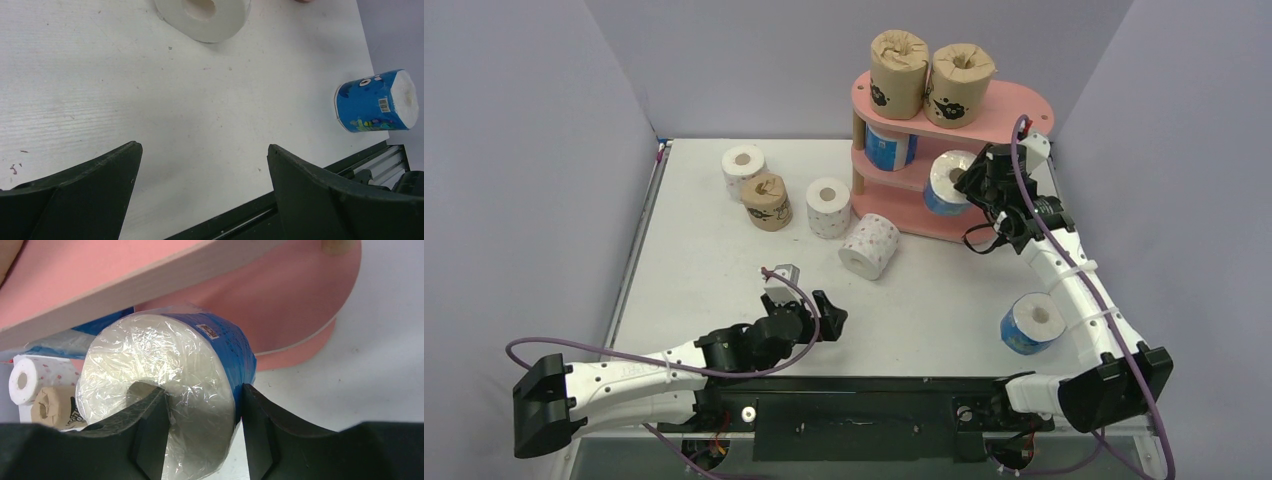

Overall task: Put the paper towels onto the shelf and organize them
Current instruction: Place the paper towel on the shelf.

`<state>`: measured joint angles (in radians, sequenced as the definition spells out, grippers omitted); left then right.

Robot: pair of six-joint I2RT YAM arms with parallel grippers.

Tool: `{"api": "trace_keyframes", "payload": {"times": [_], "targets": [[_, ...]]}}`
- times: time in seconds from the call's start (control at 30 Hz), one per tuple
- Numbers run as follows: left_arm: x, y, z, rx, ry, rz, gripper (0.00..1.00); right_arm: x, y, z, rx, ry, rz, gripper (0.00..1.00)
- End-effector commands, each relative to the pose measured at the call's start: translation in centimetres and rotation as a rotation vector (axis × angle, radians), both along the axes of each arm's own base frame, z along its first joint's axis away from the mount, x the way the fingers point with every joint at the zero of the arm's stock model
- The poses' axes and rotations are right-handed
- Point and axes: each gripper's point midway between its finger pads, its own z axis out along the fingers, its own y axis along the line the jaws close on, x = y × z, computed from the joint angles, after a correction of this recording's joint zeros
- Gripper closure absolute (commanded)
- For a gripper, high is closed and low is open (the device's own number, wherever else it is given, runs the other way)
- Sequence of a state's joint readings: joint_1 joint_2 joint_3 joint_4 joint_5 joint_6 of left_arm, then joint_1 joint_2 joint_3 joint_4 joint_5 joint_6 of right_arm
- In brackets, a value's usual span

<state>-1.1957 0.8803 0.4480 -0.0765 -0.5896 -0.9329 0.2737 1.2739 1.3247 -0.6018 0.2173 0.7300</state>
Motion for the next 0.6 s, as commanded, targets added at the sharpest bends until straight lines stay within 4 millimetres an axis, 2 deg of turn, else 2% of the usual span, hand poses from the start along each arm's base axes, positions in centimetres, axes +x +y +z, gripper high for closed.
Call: {"api": "trace_keyframes", "payload": {"times": [0.0, 0.2, 0.57], "targets": [[0.1, -0.6, 1.4, -0.069, -0.015, 0.005, 0.03, 2.9, -0.5, 5.5, 0.066, -0.184, -0.067, 0.58], [0.1, -0.9, 1.1, -0.056, -0.006, -0.002, 0.03, 4.4, -0.6, 5.4, 0.102, -0.195, -0.086, 0.58], [0.5, -1.9, 1.0, -0.02, -0.012, -0.015, 0.04, 5.8, -0.6, 5.8, 0.168, -0.215, -0.111, 0.58]]}}
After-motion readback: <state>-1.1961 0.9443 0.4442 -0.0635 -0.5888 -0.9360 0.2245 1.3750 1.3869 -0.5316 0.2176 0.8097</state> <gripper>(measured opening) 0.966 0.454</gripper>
